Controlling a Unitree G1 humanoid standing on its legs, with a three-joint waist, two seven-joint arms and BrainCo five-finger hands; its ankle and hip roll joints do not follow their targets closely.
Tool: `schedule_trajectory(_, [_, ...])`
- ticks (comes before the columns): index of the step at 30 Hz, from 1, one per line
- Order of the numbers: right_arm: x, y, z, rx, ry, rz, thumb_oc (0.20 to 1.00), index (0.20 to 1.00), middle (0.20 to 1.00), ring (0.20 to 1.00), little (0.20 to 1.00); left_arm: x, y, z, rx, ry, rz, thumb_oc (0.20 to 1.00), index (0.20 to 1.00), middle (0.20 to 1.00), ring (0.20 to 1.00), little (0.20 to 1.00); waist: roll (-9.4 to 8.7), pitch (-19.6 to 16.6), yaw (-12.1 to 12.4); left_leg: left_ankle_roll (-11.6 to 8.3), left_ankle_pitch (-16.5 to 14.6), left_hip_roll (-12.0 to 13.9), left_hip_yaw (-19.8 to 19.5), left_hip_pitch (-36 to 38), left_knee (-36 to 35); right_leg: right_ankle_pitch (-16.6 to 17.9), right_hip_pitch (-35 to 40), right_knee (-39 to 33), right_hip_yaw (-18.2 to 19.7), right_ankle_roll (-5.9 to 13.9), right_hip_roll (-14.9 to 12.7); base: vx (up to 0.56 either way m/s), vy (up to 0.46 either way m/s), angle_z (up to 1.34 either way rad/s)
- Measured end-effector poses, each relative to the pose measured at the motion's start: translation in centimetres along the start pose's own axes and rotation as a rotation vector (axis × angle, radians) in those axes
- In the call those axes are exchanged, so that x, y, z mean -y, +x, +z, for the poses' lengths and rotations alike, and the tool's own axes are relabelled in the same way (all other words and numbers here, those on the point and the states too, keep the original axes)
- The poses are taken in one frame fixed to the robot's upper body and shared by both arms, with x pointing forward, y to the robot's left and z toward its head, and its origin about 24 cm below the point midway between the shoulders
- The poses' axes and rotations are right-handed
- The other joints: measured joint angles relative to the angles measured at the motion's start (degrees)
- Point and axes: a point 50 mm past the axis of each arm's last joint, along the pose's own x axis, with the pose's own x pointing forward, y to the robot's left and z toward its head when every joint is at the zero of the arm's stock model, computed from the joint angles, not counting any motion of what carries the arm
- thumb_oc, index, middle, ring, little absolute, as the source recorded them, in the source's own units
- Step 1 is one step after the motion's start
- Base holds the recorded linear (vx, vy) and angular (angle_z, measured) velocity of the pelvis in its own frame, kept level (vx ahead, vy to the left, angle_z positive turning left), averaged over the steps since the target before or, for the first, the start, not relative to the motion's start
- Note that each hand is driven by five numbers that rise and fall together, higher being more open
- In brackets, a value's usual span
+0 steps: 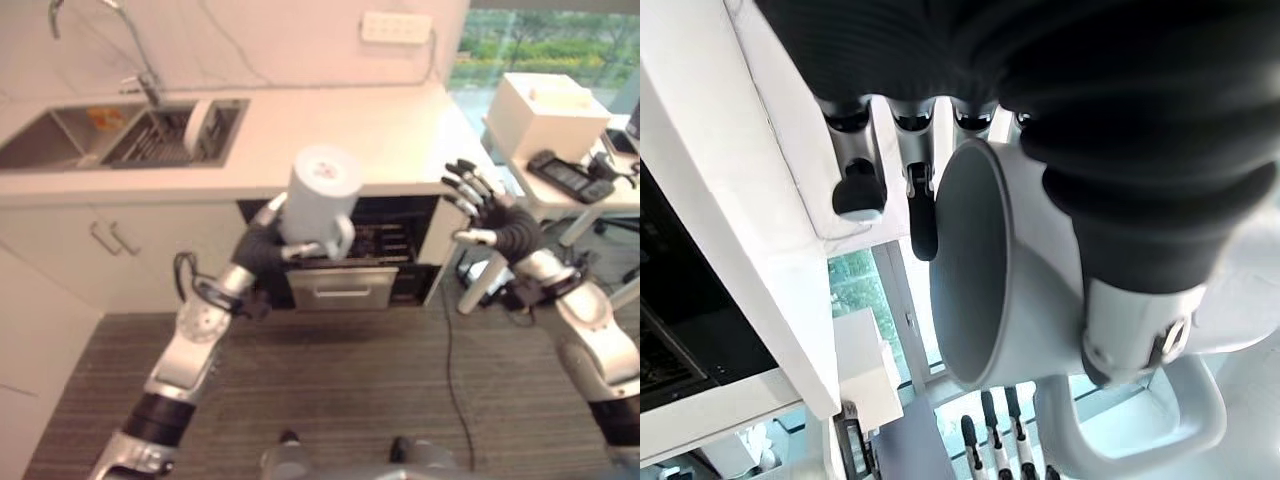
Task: Place the dishes in the dishwasher.
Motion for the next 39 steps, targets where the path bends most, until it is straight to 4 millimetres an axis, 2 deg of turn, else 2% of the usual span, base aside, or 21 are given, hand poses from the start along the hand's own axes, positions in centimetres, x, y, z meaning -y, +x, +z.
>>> schedule_trajectory(4, [-1.2, 0.7, -0.3, -0.012, 0.021, 0.097, 1.000, 1.000, 1.000, 1.000, 1.000, 0.0, 0.4, -0.1, 0.001, -0.003, -0.014, 0.200, 0.200, 0.200, 0.200, 0.200, 0.20, -0.2, -0.1, -0.48, 0.3, -0.6, -0.2, 0.5, -0.1, -0.3, 0.2, 0.8, -0.1, -0.22, -0.3, 0.04, -0.002, 0.03])
schedule_trajectory(8, [-1.9, 2.4, 0.1, 0.030, 0.068, 0.125, 1.000, 1.000, 1.000, 1.000, 1.000, 0.5, 1.0, 0.0, 0.001, 0.071, -0.025, 0.200, 0.200, 0.200, 0.200, 0.200, 0.12, -0.2, -0.1, -0.48, 0.3, -1.2, -0.5, 0.5, -0.1, -0.5, 0.5, 0.7, -0.4, 0.00, -0.8, 0.02, -0.006, 0.06])
schedule_trajectory(13, [-2.6, 2.8, -0.5, 0.016, 0.131, 0.113, 1.000, 1.000, 1.000, 1.000, 1.000, -0.1, 1.2, -0.1, 0.006, 0.223, 0.106, 0.200, 0.200, 0.200, 0.200, 0.200, -0.33, -0.3, 0.2, -0.13, -0.1, -1.9, -1.4, 1.3, -1.0, -1.2, 1.1, 1.0, -0.4, 0.99, -1.5, 0.01, -0.001, 0.07])
schedule_trajectory(15, [-3.3, 3.0, -0.9, 0.008, 0.153, 0.111, 1.000, 1.000, 1.000, 1.000, 1.000, -0.1, 1.2, -0.1, 0.013, 0.281, 0.145, 0.200, 0.200, 0.200, 0.200, 0.200, -0.77, -0.5, 0.3, -0.47, -0.3, -1.9, -1.4, 1.3, -1.0, -1.6, 1.0, 1.2, -0.4, 0.24, -1.8, 0.00, 0.000, 0.00])
schedule_trajectory(21, [-4.3, 3.5, -1.6, -0.007, 0.217, 0.022, 1.000, 1.000, 1.000, 1.000, 1.000, -0.2, 1.2, 0.1, 0.041, 0.376, 0.291, 0.200, 0.200, 0.200, 0.200, 0.200, -1.84, -1.2, 0.4, -0.10, 0.0, -2.2, -1.5, 1.1, -0.9, -0.9, 0.9, 1.2, -0.4, 0.75, -2.1, 0.00, 0.000, 0.00])
schedule_trajectory(27, [-4.2, 3.6, -1.8, -0.030, 0.210, -0.028, 1.000, 1.000, 1.000, 1.000, 1.000, -0.3, 1.1, 0.0, 0.039, 0.407, 0.355, 0.200, 0.200, 0.200, 0.200, 0.200, -2.15, -1.4, 0.4, -0.60, 0.3, -2.4, -1.4, 1.0, -0.6, -0.8, 1.0, 0.8, -0.5, 0.68, -2.1, 0.00, 0.000, 0.00])
schedule_trajectory(33, [-4.7, 3.9, -2.1, -0.045, 0.217, -0.050, 1.000, 1.000, 1.000, 1.000, 1.000, 1.2, 1.2, -0.5, 0.023, 0.422, 0.320, 0.200, 0.200, 0.200, 0.200, 0.200, -2.17, -1.4, 0.4, -0.53, 0.2, -2.5, -1.5, 1.3, -0.8, -0.8, 1.1, 0.8, -0.4, 0.72, -2.1, 0.00, 0.000, 0.00])
schedule_trajectory(39, [-5.3, 4.0, -2.4, -0.065, 0.215, -0.057, 1.000, 1.000, 1.000, 1.000, 1.000, 1.7, 1.3, -0.8, 0.008, 0.424, 0.318, 0.200, 0.200, 0.200, 0.200, 0.200, -2.21, -1.4, 0.4, -0.31, 0.1, -2.3, -1.4, 1.3, -0.9, -0.8, 1.0, 0.8, -0.3, 0.72, -2.1, 0.00, 0.000, 0.00])
